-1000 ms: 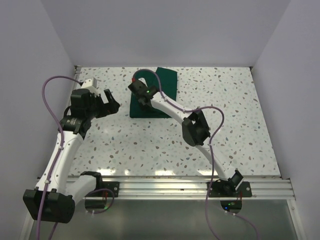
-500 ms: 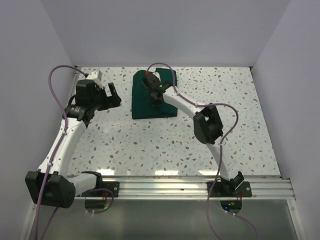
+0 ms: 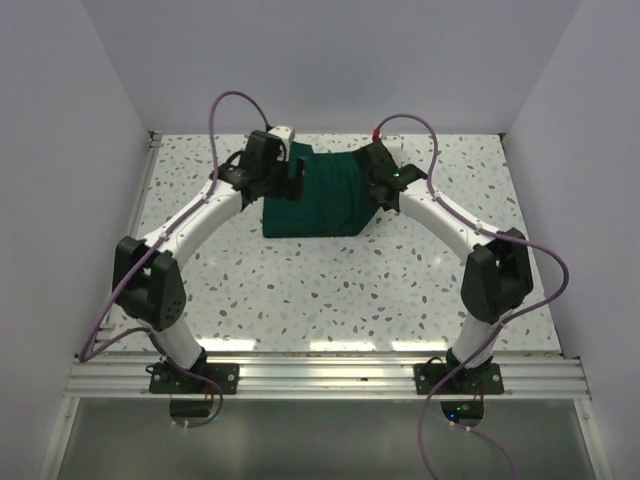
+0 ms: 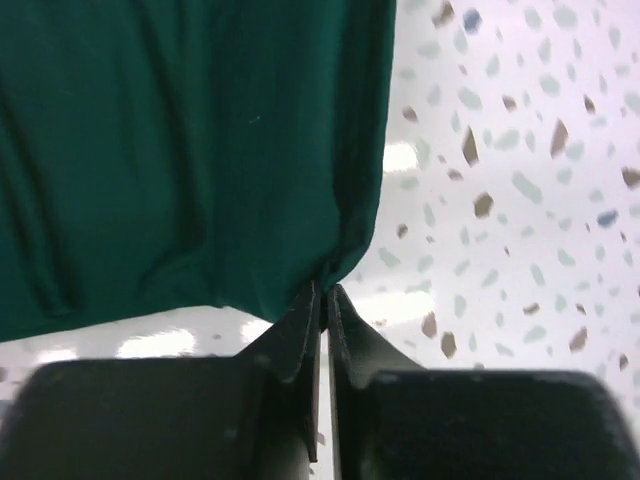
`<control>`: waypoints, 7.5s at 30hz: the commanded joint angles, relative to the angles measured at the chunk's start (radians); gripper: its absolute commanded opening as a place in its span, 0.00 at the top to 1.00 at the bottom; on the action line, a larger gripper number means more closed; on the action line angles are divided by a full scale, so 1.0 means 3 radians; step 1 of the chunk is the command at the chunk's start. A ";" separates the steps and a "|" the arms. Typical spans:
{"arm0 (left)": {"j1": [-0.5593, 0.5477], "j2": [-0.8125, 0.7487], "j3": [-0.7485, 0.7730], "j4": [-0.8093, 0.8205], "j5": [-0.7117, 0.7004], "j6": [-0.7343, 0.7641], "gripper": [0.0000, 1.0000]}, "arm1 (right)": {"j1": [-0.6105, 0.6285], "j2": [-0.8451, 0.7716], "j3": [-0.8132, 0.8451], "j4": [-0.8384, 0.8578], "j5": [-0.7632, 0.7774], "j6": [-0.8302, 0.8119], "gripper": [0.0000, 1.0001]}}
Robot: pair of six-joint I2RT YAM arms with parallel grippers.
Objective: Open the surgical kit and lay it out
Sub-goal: Open the surgical kit at the center of the board, then move the container from the surgical kit.
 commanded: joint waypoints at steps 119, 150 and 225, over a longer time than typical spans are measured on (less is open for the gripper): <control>0.0876 -0.0789 -0.0271 -0.0177 -0.0768 -0.0702 0.00 | -0.0166 -0.1427 -0.0965 -0.0984 -0.1638 -0.0052 1.00; 0.0387 0.0706 0.0720 -0.0105 0.0363 -0.0252 0.03 | -0.0171 -0.0244 0.0386 -0.1353 -0.1228 0.0066 0.03; 0.0611 0.1139 0.0620 0.0063 -0.0252 -0.0344 0.51 | -0.0453 0.2651 0.2526 -0.1118 -0.1264 0.0112 0.89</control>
